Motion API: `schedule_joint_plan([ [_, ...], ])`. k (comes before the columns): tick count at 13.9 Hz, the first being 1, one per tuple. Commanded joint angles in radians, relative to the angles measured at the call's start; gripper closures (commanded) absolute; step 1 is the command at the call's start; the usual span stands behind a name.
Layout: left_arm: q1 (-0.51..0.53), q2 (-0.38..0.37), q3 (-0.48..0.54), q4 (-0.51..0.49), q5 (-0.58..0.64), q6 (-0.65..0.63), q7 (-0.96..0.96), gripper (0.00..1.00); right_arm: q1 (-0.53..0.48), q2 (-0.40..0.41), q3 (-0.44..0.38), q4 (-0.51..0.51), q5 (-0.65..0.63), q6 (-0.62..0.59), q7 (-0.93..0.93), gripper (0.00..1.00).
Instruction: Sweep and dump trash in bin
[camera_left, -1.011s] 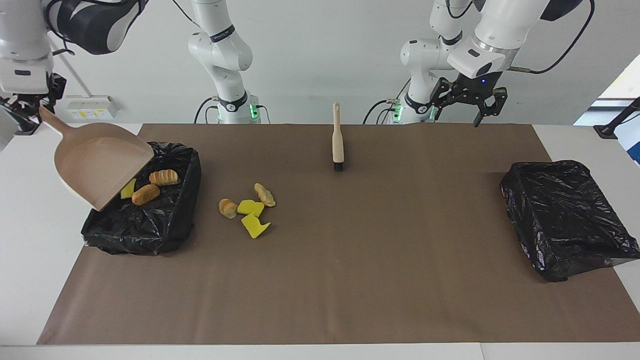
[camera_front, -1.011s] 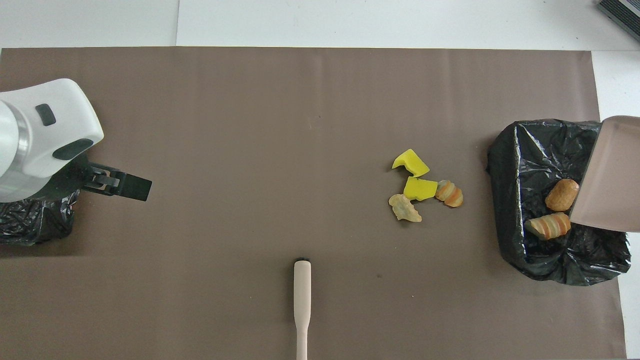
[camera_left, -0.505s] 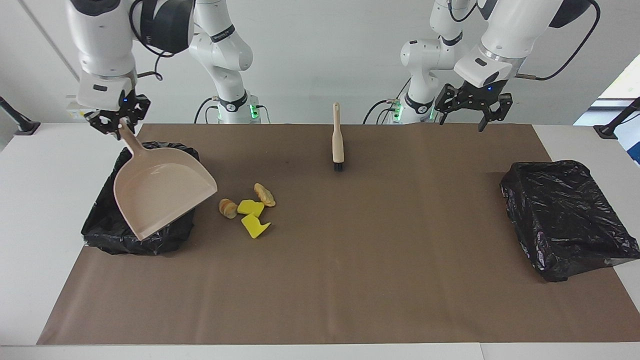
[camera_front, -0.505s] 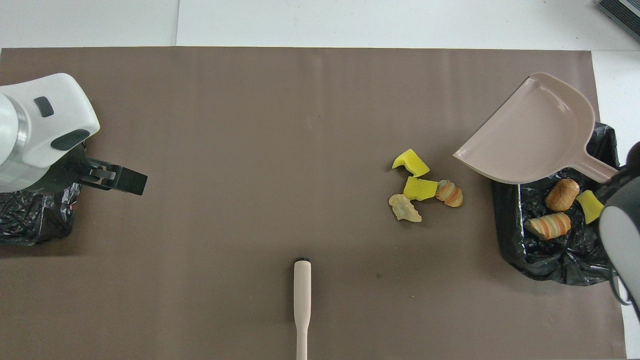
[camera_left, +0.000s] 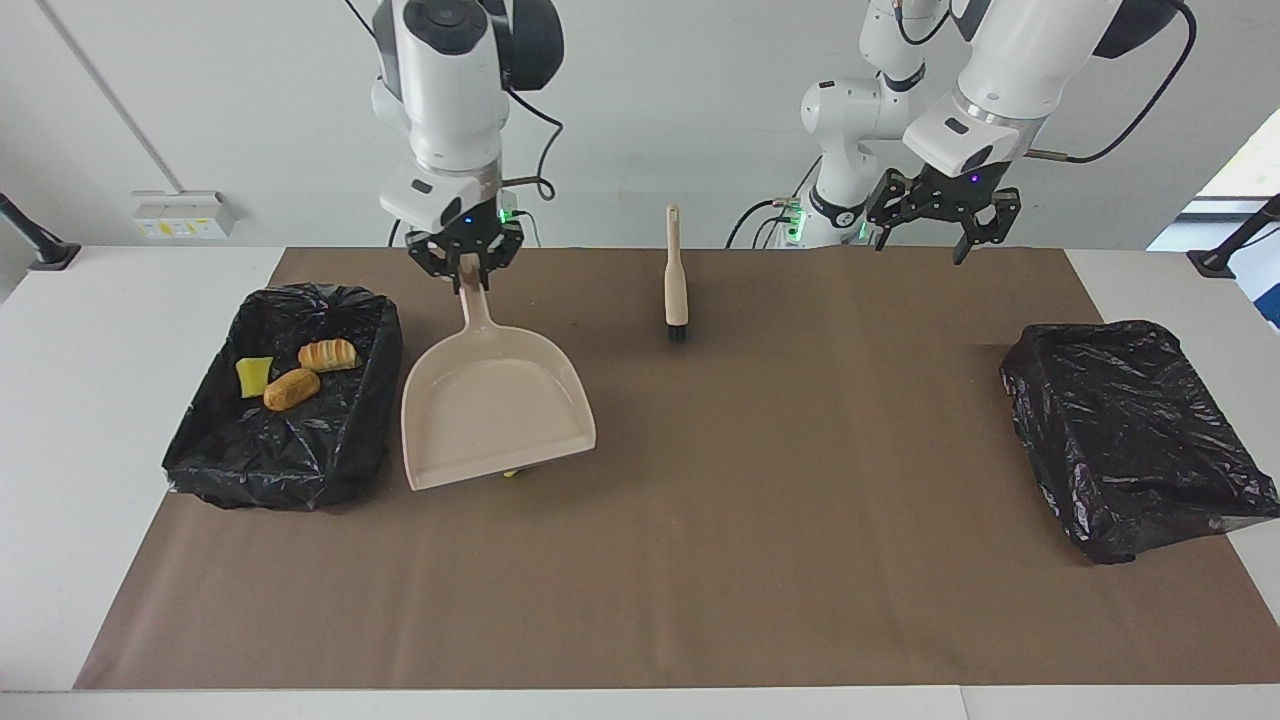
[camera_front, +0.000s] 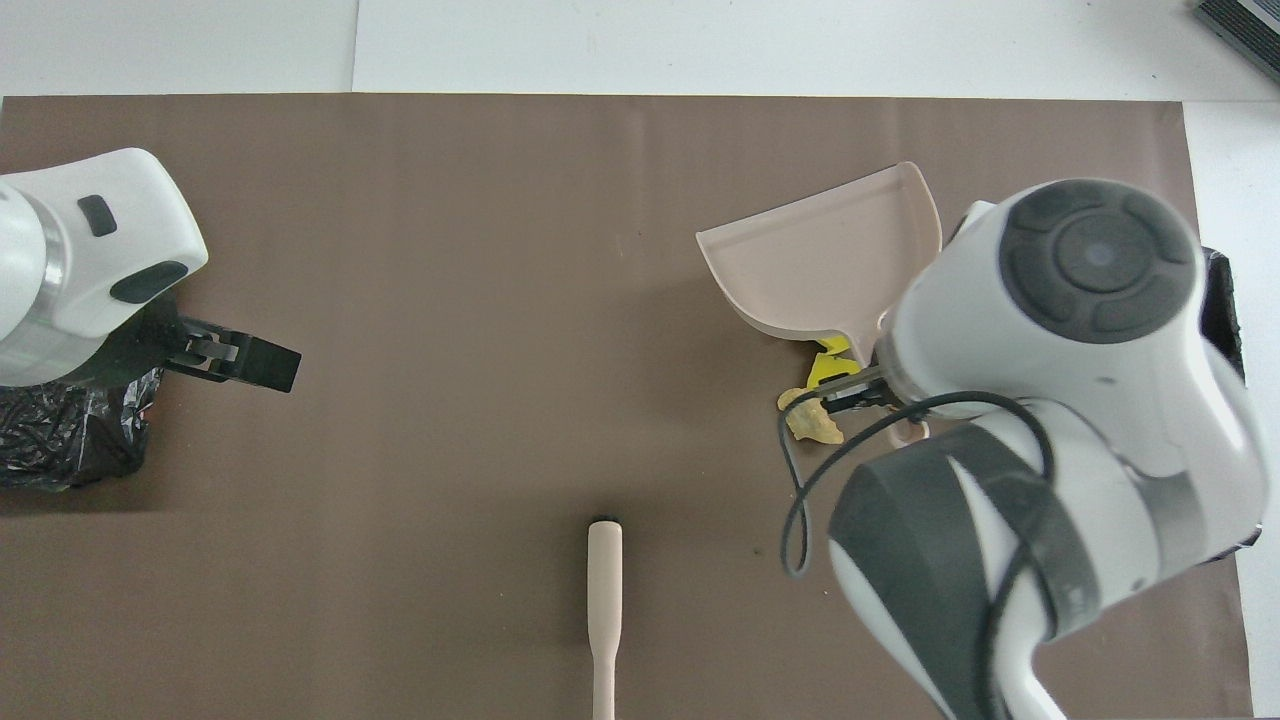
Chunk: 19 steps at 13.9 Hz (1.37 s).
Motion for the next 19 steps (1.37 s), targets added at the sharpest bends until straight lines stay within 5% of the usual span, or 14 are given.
schedule_joint_plan([
  [1,0.0,-0.006,-0.002,0.005,-0.007,-0.016,0.01,0.0,0.103,0.142,-0.005,0.045,0.024,0.127,0.237,1.0],
  [7,0.006,-0.012,-0.002,0.0,-0.01,-0.025,0.009,0.0,0.332,0.383,-0.009,0.148,0.018,0.289,0.645,1.0],
  [17,0.026,-0.005,0.004,0.009,0.009,-0.016,0.009,0.0,0.321,0.416,-0.007,0.076,-0.062,0.442,0.648,1.0],
  [18,0.026,-0.008,0.004,0.003,0.007,-0.018,0.009,0.0,0.318,0.417,-0.007,0.079,-0.062,0.44,0.642,0.87],
  [19,0.026,-0.011,0.004,0.003,0.006,-0.018,0.006,0.0,0.32,0.416,-0.008,0.081,-0.063,0.433,0.627,0.33],
])
